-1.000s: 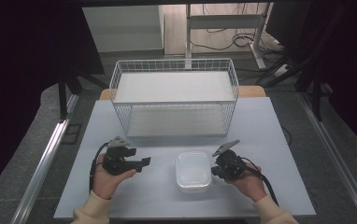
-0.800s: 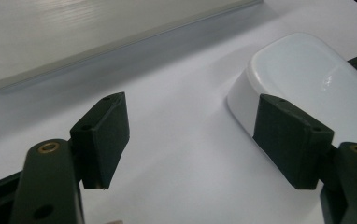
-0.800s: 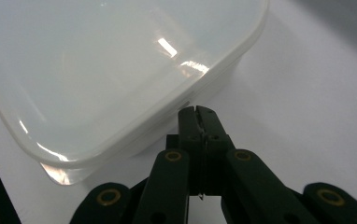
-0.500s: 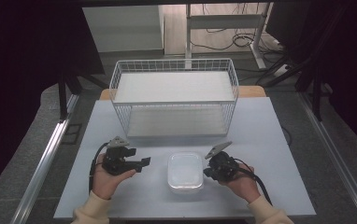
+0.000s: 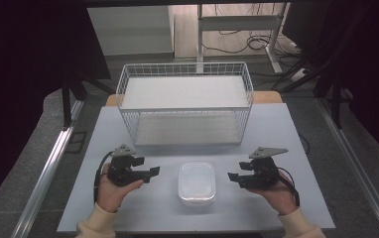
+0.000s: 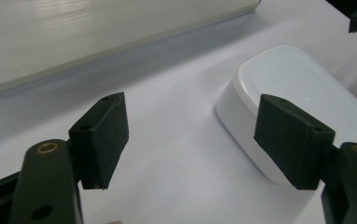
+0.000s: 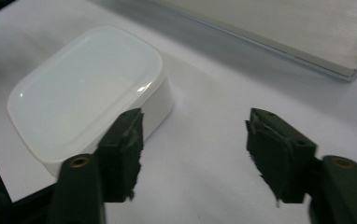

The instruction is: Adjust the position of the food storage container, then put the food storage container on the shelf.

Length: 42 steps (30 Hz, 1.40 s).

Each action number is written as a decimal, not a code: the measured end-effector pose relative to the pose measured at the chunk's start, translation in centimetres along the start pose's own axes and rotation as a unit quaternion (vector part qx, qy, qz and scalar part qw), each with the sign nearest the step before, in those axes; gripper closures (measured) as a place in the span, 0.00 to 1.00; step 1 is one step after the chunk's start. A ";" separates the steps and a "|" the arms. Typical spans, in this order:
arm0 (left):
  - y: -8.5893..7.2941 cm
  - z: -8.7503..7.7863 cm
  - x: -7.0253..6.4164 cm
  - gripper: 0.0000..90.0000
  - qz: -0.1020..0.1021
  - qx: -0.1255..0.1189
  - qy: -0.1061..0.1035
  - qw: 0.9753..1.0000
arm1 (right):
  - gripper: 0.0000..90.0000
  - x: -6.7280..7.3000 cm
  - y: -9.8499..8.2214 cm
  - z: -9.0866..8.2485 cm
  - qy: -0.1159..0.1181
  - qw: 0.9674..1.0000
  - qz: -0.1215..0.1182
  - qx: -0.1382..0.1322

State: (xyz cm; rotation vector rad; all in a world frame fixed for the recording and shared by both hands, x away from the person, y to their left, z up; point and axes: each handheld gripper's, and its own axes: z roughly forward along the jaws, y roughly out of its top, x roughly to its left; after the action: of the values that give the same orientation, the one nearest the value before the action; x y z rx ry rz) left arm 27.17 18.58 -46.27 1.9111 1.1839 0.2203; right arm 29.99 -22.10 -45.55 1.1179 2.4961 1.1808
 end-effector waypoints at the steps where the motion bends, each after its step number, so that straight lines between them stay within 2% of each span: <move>1: 0.0 0.0 -0.1 0.28 0.000 -0.001 -0.001 1.000 | 0.36 -0.1 0.0 0.0 0.003 1.000 0.006 -0.003; 4: 0.1 -0.2 -0.2 0.28 -0.003 -0.006 -0.006 1.000 | 0.32 -0.4 -0.1 -0.1 0.010 1.000 0.026 -0.009; 9: 0.1 -0.4 -0.3 0.27 -0.007 -0.010 -0.012 1.000 | 0.29 -0.5 -0.2 0.0 0.021 0.999 0.042 -0.017; 12: 0.0 -0.3 -0.4 0.26 -0.008 -0.010 -0.016 1.000 | 0.26 -0.5 -0.2 0.2 0.015 0.999 0.047 -0.015; 17: 0.0 -0.4 -0.6 0.26 -0.018 -0.010 -0.030 0.999 | 0.25 -0.3 -0.1 0.5 0.036 0.997 0.068 -0.023; 19: 0.1 -0.4 -0.8 0.28 -0.021 -0.009 -0.042 0.999 | 0.25 -0.1 -0.1 0.7 0.042 0.996 0.071 -0.023; 21: 0.1 -0.2 -1.1 0.29 -0.021 -0.007 -0.048 0.999 | 0.25 0.3 -0.1 0.9 0.039 0.996 0.073 -0.019; 25: 0.1 0.3 -1.5 0.28 -0.028 0.003 -0.060 0.998 | 0.28 1.0 -0.3 1.5 0.049 0.996 0.073 -0.012; 29: -0.1 1.0 -1.7 0.28 -0.054 0.012 -0.088 0.995 | 0.29 1.7 -0.3 2.0 0.059 0.995 0.074 -0.006; 33: -0.2 1.8 -1.9 0.28 -0.073 0.022 -0.108 0.991 | 0.30 2.1 -0.4 2.7 0.073 0.994 0.083 0.000; 37: -0.4 2.7 -1.9 0.30 -0.097 0.038 -0.135 0.985 | 0.31 2.3 -0.6 3.2 0.080 0.992 0.094 0.006; 42: -0.5 3.3 -2.1 0.31 -0.102 0.044 -0.138 0.984 | 0.32 2.3 -0.6 3.6 0.089 0.990 0.110 0.003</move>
State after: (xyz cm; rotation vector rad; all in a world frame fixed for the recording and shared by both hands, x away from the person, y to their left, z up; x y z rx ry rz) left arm 27.51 15.10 -48.11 1.8081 1.2043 -0.2047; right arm 29.57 -18.60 -48.07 1.3756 2.5572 1.3891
